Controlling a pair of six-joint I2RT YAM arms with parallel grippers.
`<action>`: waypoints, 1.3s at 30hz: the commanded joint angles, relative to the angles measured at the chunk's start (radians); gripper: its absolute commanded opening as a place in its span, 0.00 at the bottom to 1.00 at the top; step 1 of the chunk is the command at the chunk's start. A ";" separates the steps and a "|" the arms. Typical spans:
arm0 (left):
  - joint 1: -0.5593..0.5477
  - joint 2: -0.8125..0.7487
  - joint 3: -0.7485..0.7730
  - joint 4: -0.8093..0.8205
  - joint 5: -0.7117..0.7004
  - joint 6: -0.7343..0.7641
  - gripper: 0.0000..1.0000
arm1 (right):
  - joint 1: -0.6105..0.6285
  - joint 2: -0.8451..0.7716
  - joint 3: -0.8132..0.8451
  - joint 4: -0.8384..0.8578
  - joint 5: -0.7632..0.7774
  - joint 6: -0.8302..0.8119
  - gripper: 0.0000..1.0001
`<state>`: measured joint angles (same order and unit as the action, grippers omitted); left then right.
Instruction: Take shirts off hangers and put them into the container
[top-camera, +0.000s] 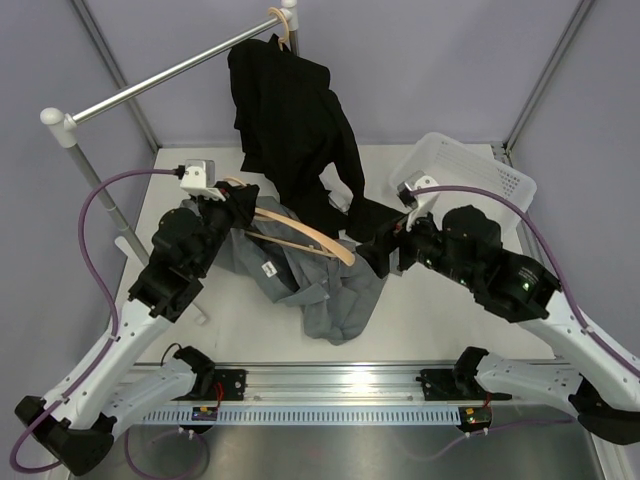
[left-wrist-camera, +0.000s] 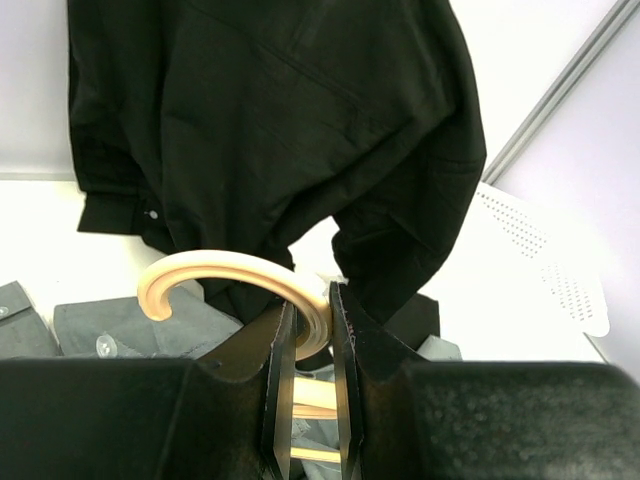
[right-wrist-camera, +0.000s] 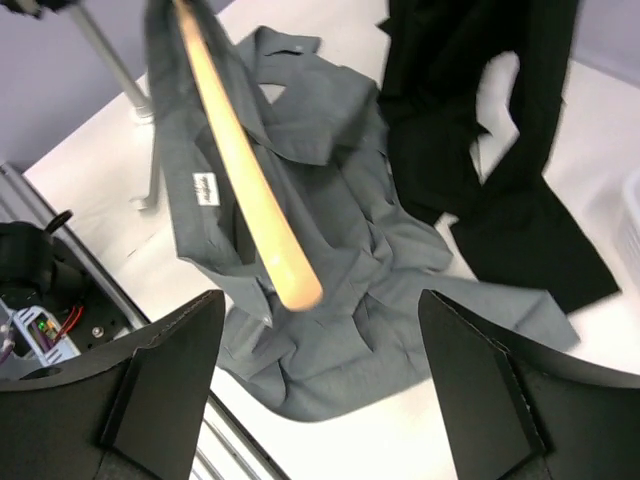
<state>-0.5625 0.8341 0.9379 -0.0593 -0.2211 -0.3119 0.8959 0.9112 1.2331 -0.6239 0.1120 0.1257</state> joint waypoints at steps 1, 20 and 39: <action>0.004 -0.001 0.033 0.065 0.028 -0.004 0.00 | 0.003 0.127 0.055 0.013 -0.124 -0.106 0.88; 0.004 0.022 0.048 0.036 0.023 0.011 0.00 | 0.034 0.486 0.235 0.151 -0.304 -0.159 0.72; 0.003 0.023 0.076 -0.002 0.028 0.031 0.23 | 0.035 0.447 0.161 0.197 -0.198 -0.136 0.00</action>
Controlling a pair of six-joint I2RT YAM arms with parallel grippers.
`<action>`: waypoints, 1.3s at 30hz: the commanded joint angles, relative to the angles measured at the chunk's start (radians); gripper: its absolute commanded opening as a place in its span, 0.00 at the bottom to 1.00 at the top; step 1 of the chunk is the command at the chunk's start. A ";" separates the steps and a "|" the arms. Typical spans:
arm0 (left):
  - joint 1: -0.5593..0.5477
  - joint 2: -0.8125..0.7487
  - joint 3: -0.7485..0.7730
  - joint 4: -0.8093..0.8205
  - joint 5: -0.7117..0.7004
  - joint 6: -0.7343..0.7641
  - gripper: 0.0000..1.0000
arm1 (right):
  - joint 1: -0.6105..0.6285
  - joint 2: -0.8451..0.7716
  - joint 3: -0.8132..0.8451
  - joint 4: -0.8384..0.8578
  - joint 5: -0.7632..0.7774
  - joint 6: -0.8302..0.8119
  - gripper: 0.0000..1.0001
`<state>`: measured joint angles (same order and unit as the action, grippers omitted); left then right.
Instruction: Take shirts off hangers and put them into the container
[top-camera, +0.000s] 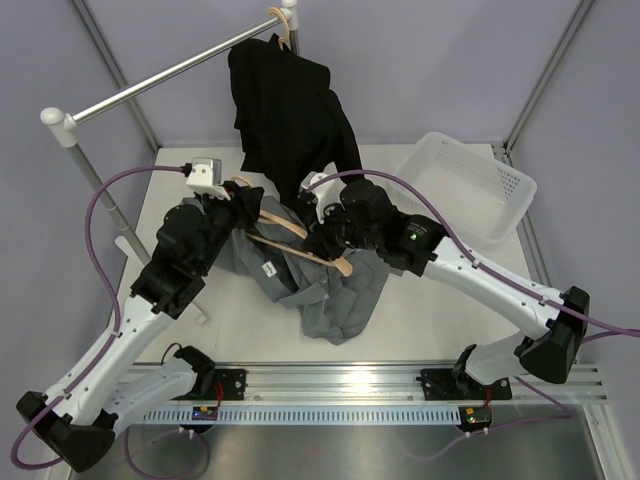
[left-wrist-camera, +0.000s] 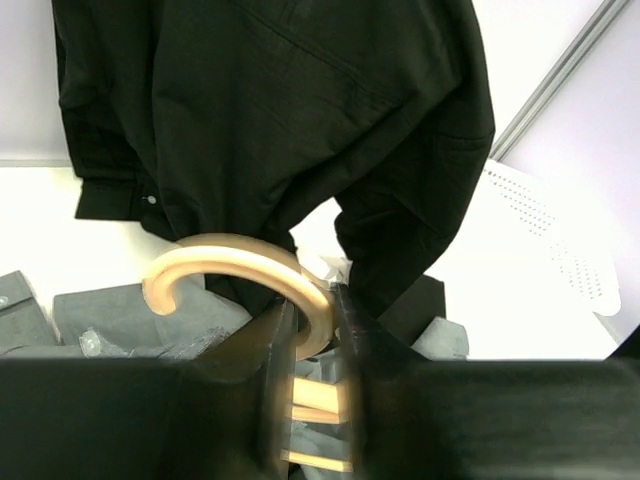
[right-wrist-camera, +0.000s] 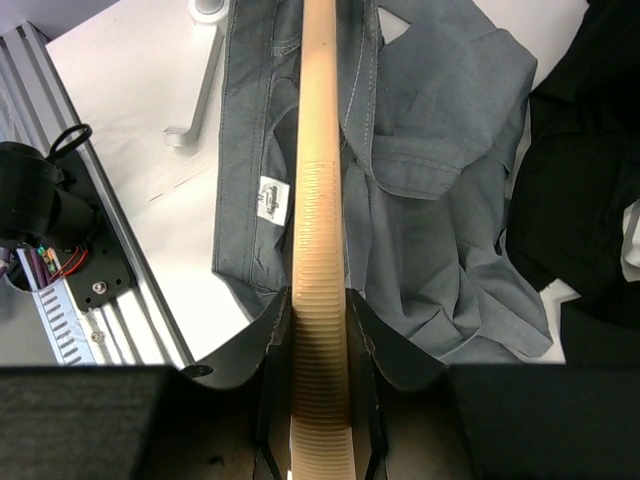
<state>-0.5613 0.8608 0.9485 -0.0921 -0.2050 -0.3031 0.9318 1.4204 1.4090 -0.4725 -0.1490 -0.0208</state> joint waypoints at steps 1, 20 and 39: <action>0.001 -0.003 0.070 0.019 0.013 0.025 0.33 | -0.001 -0.067 -0.021 0.044 0.065 0.012 0.00; 0.003 -0.201 0.010 -0.281 -0.226 0.090 0.94 | -0.001 -0.392 -0.200 -0.167 0.129 0.079 0.00; 0.008 0.044 -0.039 -0.373 -0.145 0.039 0.85 | -0.001 -0.483 0.044 -0.451 0.302 0.055 0.00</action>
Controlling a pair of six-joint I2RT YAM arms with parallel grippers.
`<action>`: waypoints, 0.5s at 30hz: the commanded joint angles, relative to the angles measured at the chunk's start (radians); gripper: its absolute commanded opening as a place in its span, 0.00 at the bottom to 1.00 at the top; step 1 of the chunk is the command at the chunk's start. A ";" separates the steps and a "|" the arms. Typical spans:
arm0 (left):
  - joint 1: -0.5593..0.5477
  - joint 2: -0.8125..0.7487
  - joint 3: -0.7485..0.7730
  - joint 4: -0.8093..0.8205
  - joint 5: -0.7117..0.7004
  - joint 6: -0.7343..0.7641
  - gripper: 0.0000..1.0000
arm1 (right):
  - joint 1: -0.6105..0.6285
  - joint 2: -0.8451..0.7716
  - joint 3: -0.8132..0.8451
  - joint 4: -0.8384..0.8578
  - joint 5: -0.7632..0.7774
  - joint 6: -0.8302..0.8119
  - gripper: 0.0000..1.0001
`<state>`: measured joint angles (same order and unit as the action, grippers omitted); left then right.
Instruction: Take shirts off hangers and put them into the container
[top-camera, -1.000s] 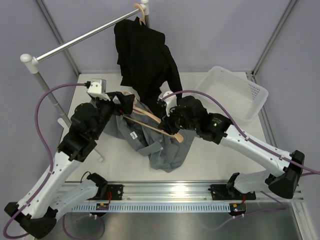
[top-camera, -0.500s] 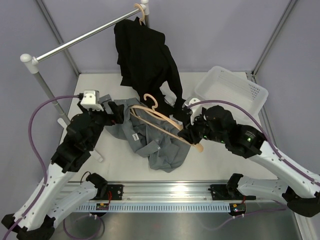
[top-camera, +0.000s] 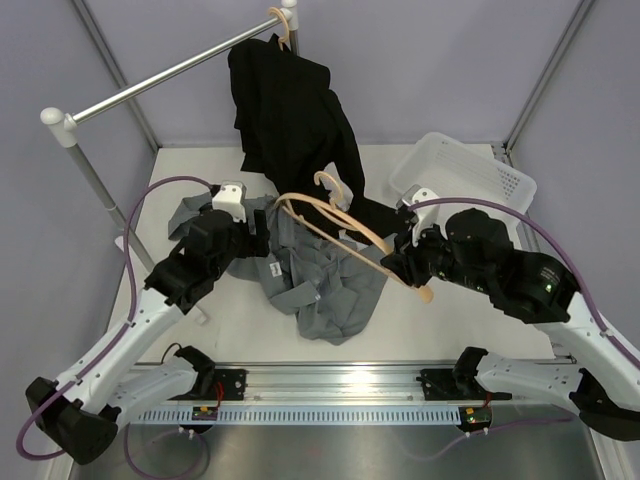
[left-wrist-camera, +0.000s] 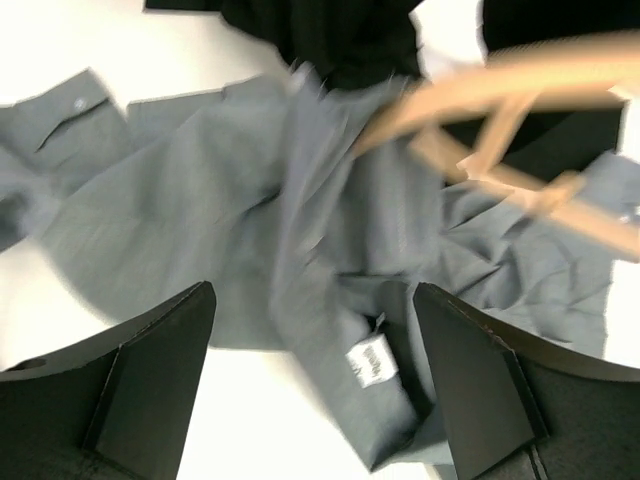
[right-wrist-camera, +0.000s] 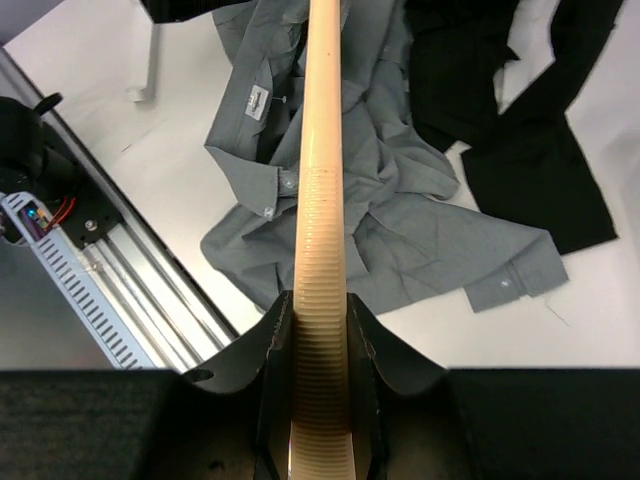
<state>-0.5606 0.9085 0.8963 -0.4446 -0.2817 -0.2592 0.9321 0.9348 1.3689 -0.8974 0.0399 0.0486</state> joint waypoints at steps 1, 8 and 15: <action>0.007 -0.010 0.010 -0.028 -0.101 -0.008 0.85 | -0.001 0.015 0.122 -0.037 0.127 -0.016 0.00; 0.008 -0.039 -0.008 -0.071 -0.195 -0.018 0.86 | -0.001 0.079 0.251 0.015 0.052 -0.077 0.00; 0.008 -0.170 -0.069 -0.071 -0.184 -0.031 0.94 | -0.003 0.345 0.475 0.118 0.038 -0.205 0.00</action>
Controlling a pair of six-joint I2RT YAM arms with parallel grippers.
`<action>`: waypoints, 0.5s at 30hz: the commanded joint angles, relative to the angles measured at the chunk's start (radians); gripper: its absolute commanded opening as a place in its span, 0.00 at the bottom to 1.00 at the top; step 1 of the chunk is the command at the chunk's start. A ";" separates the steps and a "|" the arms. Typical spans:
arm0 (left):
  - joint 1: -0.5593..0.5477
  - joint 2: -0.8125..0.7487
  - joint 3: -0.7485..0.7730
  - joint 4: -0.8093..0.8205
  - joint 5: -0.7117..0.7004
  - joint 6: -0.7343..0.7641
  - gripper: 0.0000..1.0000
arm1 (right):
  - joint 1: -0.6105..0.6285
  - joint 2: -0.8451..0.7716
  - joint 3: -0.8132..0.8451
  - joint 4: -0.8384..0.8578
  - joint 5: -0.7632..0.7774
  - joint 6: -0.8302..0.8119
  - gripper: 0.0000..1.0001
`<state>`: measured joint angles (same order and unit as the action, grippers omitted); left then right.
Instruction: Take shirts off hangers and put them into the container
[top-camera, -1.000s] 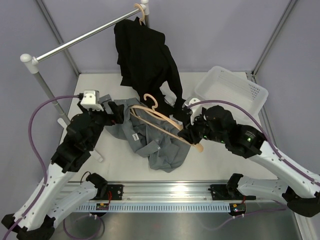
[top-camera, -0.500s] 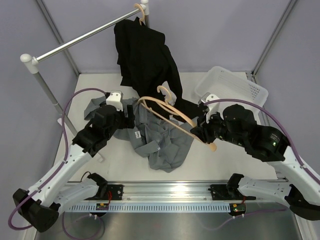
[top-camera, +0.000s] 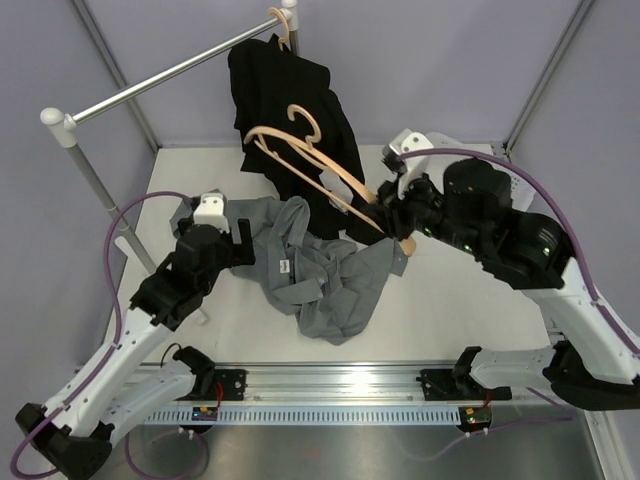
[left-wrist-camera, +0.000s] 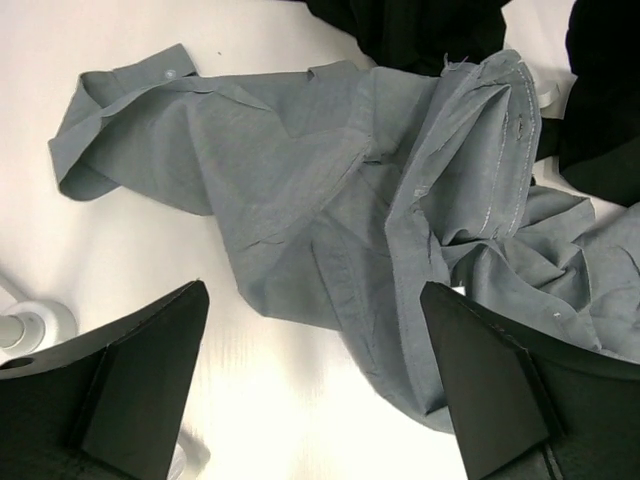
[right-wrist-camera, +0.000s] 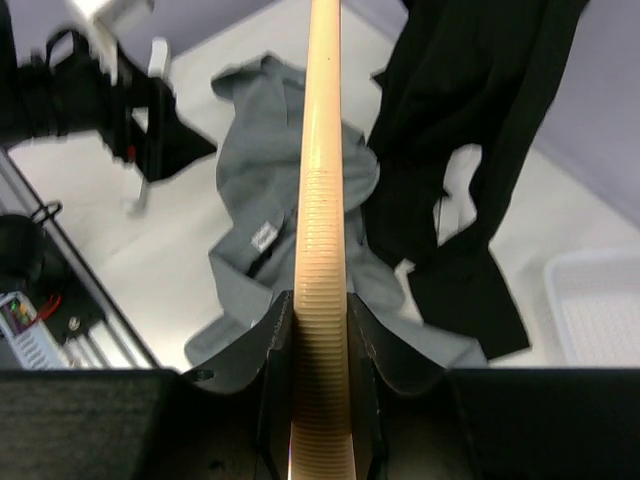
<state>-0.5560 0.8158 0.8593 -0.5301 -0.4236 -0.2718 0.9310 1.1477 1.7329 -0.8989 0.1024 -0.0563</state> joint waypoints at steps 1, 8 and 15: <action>0.004 -0.098 -0.046 0.013 -0.056 -0.015 0.95 | -0.001 0.164 0.135 0.133 -0.017 -0.114 0.00; 0.004 -0.199 -0.086 0.019 -0.138 0.012 0.99 | -0.012 0.481 0.460 0.213 -0.009 -0.175 0.00; 0.004 -0.179 -0.083 0.018 -0.095 0.013 0.99 | -0.032 0.743 0.712 0.262 -0.006 -0.208 0.00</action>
<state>-0.5552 0.6308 0.7753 -0.5442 -0.5156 -0.2653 0.9161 1.8698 2.3470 -0.7296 0.1001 -0.2005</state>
